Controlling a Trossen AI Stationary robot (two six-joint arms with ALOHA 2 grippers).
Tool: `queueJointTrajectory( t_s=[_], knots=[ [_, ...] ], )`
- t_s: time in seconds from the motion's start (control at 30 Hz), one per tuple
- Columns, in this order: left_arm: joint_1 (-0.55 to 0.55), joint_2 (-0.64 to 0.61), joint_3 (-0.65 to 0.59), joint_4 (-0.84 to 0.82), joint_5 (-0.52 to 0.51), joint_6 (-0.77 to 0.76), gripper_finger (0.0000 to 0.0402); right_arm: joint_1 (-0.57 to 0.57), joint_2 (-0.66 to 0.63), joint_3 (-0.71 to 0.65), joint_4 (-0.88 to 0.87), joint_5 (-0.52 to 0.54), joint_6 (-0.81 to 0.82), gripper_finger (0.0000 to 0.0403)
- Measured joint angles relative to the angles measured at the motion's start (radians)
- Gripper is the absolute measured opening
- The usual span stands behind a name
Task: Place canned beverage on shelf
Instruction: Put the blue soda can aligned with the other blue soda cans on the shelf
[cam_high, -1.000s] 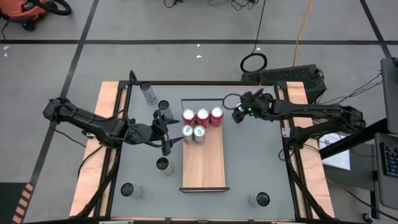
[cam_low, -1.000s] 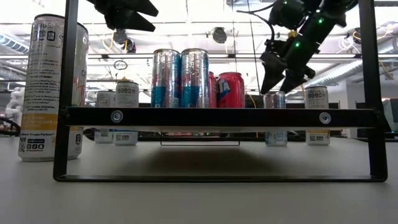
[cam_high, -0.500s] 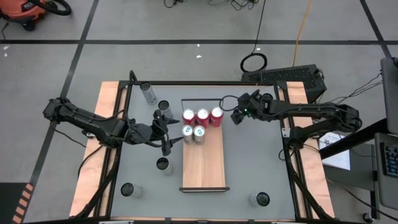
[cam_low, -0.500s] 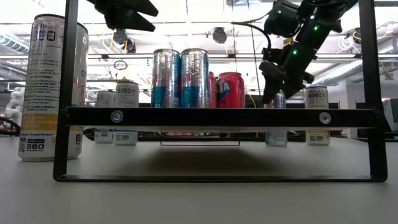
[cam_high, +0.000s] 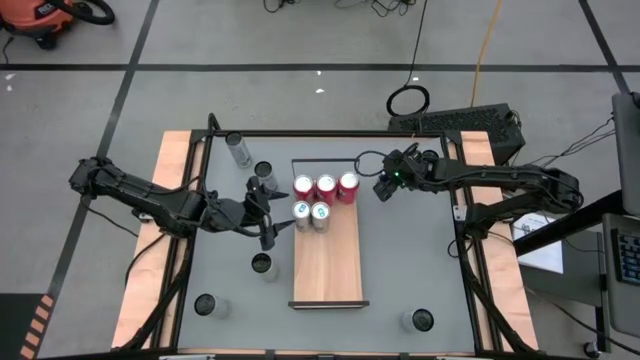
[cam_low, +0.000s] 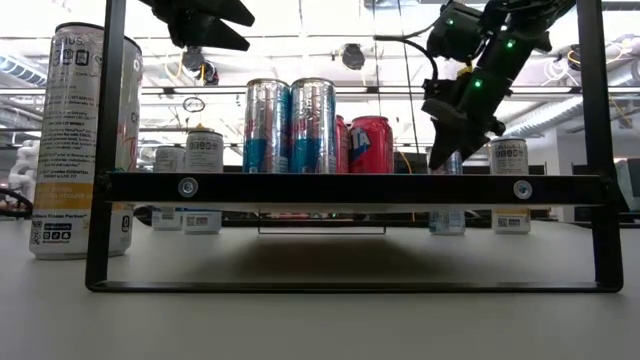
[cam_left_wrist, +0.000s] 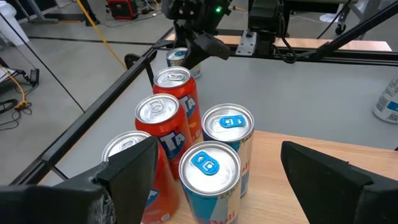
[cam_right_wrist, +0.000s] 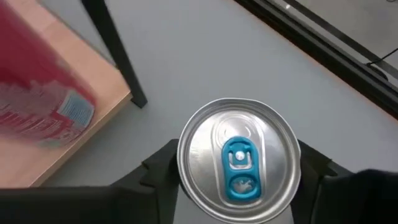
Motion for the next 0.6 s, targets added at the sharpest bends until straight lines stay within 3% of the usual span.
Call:
queueJointTrajectory(
  t_s=[0.47,0.6],
  knots=[
    [0.0,0.0,0.0,0.0,0.0,-0.009,0.0338,0.056,-0.24,-0.001,-0.055,-0.305,-0.08,0.0188],
    [0.0,0.0,0.0,0.0,0.0,-0.027,0.0338,0.121,-0.282,-0.001,-0.067,-0.306,-0.105,0.019]
  ],
)
